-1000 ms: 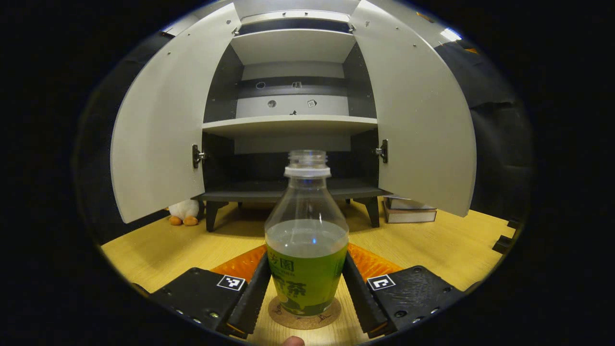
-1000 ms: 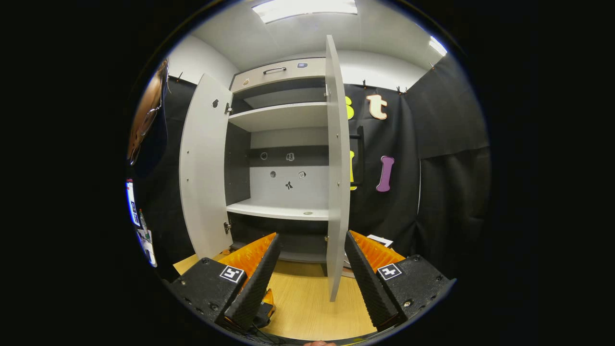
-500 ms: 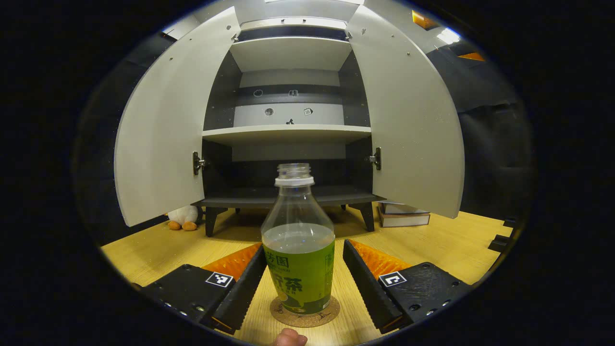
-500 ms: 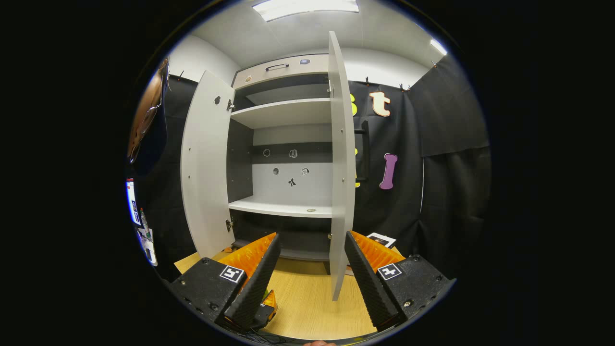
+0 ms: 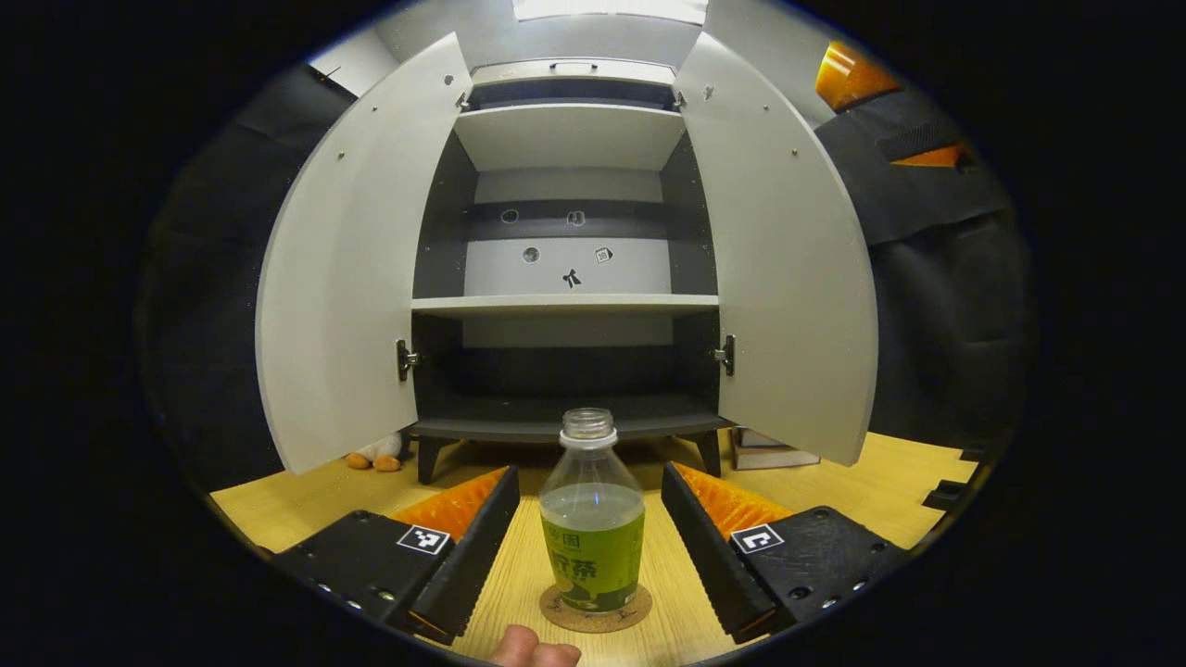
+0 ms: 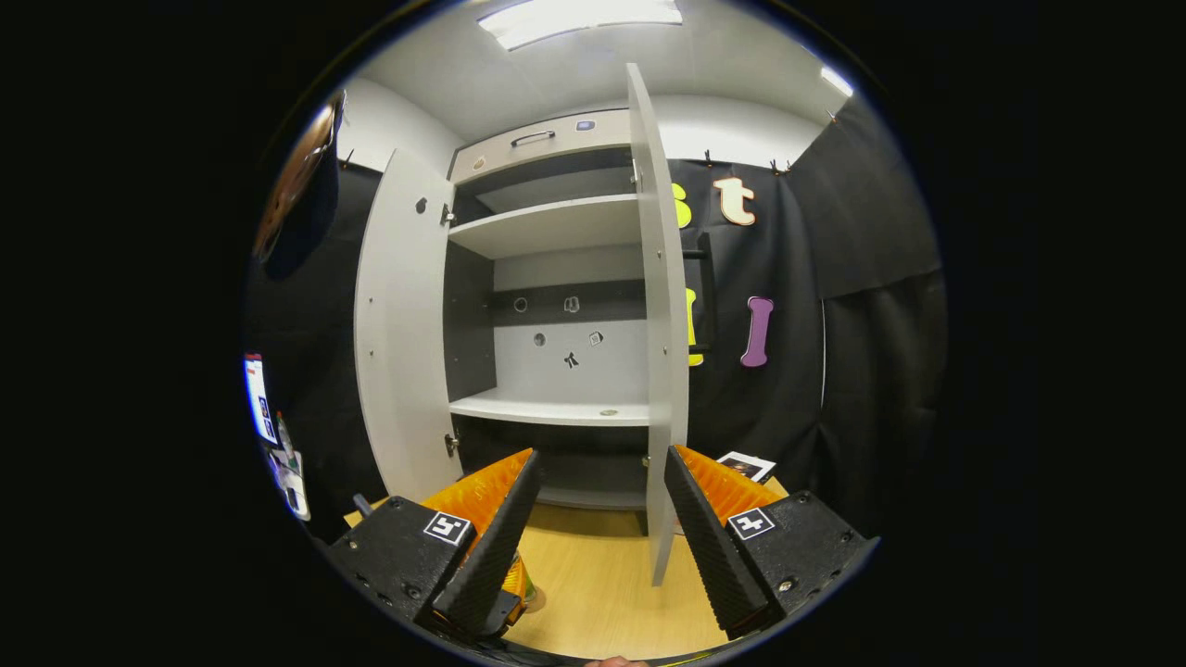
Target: Grasp the bottle in the cabinet with the left hand and place it on the coaster, then close the right door with the right hand and the left door with the left hand.
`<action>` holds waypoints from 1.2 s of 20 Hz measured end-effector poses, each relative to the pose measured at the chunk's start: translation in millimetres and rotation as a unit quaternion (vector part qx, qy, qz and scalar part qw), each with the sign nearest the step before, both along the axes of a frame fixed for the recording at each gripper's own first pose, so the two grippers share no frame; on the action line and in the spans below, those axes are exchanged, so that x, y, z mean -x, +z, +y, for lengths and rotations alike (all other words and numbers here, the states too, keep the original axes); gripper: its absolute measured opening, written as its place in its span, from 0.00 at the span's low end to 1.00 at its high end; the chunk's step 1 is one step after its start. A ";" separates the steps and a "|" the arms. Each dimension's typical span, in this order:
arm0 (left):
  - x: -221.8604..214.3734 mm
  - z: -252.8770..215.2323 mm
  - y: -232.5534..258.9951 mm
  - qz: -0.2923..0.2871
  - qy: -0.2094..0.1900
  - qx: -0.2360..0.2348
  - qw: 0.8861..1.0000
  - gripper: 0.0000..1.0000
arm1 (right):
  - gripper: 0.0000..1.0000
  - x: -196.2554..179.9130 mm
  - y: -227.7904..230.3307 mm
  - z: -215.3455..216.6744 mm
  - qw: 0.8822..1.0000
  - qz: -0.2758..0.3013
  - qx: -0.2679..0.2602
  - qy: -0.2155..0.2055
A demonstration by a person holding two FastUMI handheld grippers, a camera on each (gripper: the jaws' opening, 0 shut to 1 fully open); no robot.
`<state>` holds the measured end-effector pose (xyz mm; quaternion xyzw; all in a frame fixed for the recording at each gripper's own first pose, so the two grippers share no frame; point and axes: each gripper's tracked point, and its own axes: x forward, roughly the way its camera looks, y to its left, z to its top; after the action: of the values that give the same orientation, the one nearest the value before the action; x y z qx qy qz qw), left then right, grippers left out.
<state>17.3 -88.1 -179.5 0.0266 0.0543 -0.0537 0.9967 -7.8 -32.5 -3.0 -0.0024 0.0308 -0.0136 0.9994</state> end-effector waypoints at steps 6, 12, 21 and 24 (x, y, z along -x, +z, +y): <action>16.7 14.3 83.4 -0.040 0.001 0.026 0.999 0.97 | 0.83 1.8 7.5 -17.9 1.000 -0.029 0.009 0.002; 16.7 30.0 157.6 -0.070 0.015 0.030 0.997 0.93 | 0.83 -2.7 38.8 -35.8 0.996 -0.090 0.009 0.000; 30.1 9.5 196.5 -0.095 -0.018 0.036 0.995 0.94 | 0.83 -19.1 119.7 -101.5 0.988 -0.142 0.034 -0.049; 34.9 15.4 190.6 -0.084 -0.012 0.050 0.995 0.94 | 0.83 -42.2 159.9 -136.6 0.982 -0.164 0.032 -0.087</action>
<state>-17.6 -72.7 11.0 -0.0183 -0.0328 -0.0656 0.9971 34.4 -169.1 156.9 -0.0293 -0.1342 -0.1017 0.9853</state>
